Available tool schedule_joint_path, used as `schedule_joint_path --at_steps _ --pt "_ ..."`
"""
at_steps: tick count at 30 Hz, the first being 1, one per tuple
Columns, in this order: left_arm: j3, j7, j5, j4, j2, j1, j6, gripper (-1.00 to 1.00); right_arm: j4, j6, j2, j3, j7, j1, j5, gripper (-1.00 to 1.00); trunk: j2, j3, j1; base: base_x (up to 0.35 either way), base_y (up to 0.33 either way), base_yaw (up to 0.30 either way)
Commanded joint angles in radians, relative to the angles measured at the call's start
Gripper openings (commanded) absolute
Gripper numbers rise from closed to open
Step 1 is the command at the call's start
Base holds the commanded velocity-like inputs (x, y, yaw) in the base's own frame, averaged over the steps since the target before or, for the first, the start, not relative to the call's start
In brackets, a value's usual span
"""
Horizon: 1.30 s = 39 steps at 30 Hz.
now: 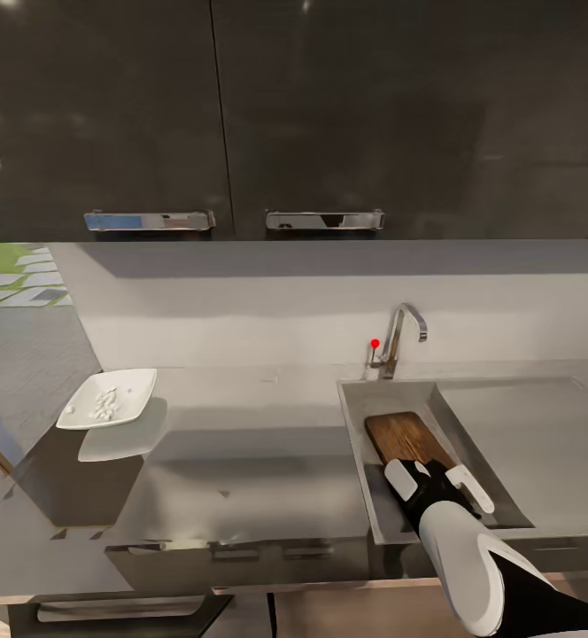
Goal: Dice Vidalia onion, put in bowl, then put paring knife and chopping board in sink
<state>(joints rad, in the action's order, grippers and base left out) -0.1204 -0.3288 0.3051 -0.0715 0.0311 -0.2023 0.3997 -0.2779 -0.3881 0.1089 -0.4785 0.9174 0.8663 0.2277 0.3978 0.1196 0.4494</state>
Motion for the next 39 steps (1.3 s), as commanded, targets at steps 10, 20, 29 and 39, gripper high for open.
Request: schedule_joint_path --at_steps 10,20,29,39 --pt "-0.008 -0.001 0.006 -0.004 0.0 -0.002 0.005 1.0 -0.004 0.001 0.0 0.009 -0.001 0.001 0.009 1.0 0.002 0.002 0.001 0.0 0.0 0.0" --pt "-0.008 0.0 0.006 -0.004 0.0 -0.002 0.005 1.0 -0.226 0.268 0.001 0.291 -0.18 0.001 -0.012 1.0 0.002 0.002 0.001 0.0 0.0 0.0" --pt "-0.008 0.001 0.006 -0.004 -0.002 -0.002 0.005 1.0 -0.486 0.763 -0.196 0.392 -0.853 0.001 -0.015 1.0 0.002 0.002 0.001 0.0 0.0 0.0" --pt "-0.008 0.001 0.006 -0.003 -0.003 -0.002 0.005 1.0 -0.477 0.798 -0.336 0.466 -1.284 0.0 -0.265 1.0 0.002 0.002 0.001 -0.214 0.0 0.0"
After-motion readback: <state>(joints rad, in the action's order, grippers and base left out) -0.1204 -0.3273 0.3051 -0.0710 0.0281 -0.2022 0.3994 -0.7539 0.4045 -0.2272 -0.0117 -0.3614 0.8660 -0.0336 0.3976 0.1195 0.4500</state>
